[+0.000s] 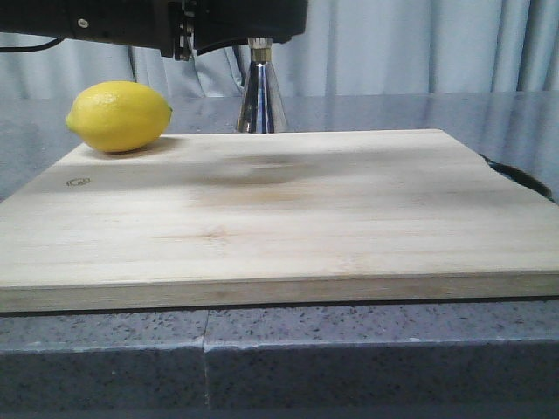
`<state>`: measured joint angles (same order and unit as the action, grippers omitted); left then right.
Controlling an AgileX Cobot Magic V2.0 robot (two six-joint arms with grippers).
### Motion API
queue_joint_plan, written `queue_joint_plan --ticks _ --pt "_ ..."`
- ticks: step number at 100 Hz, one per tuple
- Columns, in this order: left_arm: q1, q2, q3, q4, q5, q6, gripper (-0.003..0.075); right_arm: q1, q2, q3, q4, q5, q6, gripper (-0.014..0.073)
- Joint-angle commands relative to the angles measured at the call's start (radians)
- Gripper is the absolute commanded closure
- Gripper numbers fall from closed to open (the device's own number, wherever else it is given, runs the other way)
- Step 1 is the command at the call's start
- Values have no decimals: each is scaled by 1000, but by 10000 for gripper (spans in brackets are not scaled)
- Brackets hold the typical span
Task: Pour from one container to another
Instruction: 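Move the beaker with the right gripper above the held jigger, then tilt the beaker with the right gripper, pouring liquid into the jigger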
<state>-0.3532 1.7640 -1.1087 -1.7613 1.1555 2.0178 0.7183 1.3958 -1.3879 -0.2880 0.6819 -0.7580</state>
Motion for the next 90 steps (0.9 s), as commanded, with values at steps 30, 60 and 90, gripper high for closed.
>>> queue_joint_plan --ticks 30,60,90 --pt "-7 -47 -30 -89 96 -8 461 8 -31 -37 -127 -72 -12 325" --pt "-7 -47 -30 -89 96 -8 461 12 -31 -37 -142 -74 -63 325" --pt "-7 -47 -30 -89 96 -8 461 12 -31 -37 -152 -80 -111 325"
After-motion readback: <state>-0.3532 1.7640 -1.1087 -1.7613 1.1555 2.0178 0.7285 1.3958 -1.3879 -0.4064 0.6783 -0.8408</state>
